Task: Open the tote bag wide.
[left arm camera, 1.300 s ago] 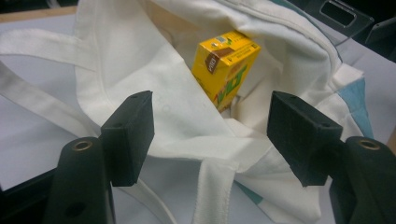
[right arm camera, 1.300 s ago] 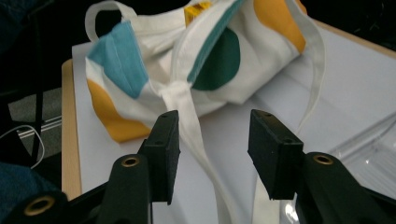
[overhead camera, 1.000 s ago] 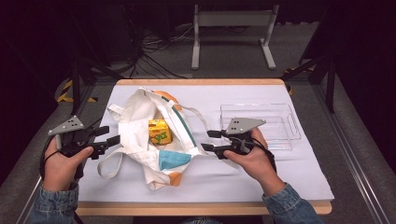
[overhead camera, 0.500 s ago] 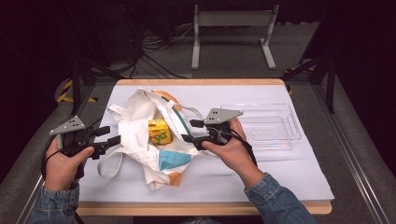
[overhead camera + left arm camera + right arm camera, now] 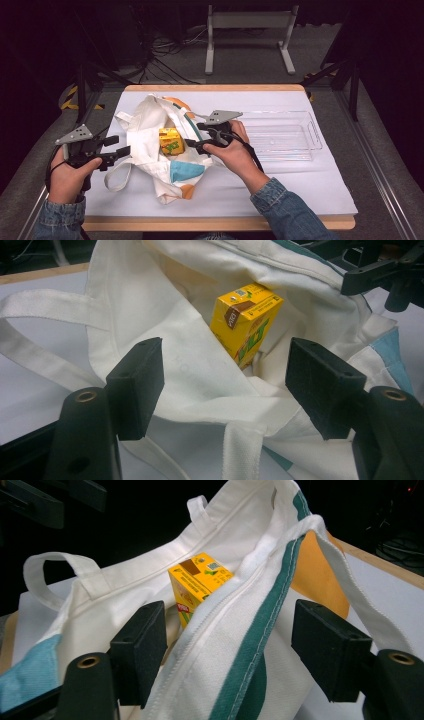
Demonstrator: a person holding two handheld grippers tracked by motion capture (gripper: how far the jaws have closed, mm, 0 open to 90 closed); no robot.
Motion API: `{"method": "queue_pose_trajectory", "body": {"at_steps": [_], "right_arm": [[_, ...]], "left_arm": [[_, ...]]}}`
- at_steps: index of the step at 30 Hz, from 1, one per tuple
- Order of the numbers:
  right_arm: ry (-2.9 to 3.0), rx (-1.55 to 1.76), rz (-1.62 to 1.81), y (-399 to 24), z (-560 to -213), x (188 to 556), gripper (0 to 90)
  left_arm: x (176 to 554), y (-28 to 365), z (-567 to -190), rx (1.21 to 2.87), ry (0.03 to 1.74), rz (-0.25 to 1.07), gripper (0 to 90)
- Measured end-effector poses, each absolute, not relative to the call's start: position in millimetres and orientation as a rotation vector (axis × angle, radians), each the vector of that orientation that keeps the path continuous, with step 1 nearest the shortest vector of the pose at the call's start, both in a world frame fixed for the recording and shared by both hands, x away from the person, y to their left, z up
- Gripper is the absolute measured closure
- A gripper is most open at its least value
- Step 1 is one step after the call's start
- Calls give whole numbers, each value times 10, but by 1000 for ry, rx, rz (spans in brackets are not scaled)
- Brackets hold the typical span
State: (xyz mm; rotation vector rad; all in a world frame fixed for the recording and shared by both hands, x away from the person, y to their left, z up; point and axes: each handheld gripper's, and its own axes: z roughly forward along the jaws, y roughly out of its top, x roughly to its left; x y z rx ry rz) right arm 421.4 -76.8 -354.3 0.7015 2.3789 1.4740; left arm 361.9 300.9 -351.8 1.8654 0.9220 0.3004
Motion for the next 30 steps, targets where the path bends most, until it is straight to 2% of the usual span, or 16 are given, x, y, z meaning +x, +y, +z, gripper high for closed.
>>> {"method": "queue_pose_trajectory", "body": {"at_steps": [2, 8, 13, 20, 30], "right_arm": [[2391, 704, 1457, -752, -3559, 4242, 398], [2410, 709, 1421, -761, -3520, 4241, 726], [2391, 686, 1379, -813, -3483, 4244, 842], [2334, 713, 1307, -929, -3482, 4291, 858], [2337, 782, 1200, -972, -3656, 4385, 855]], "left_arm": [[3616, 3000, -3519, 1864, 925, 297, 325], [3618, 2999, -3522, 1867, 921, 304, 322], [3618, 3006, -3520, 1868, 918, 308, 321], [3628, 3006, -3538, 1865, 933, 305, 317], [3623, 2993, -3530, 1868, 924, 306, 317]]}}
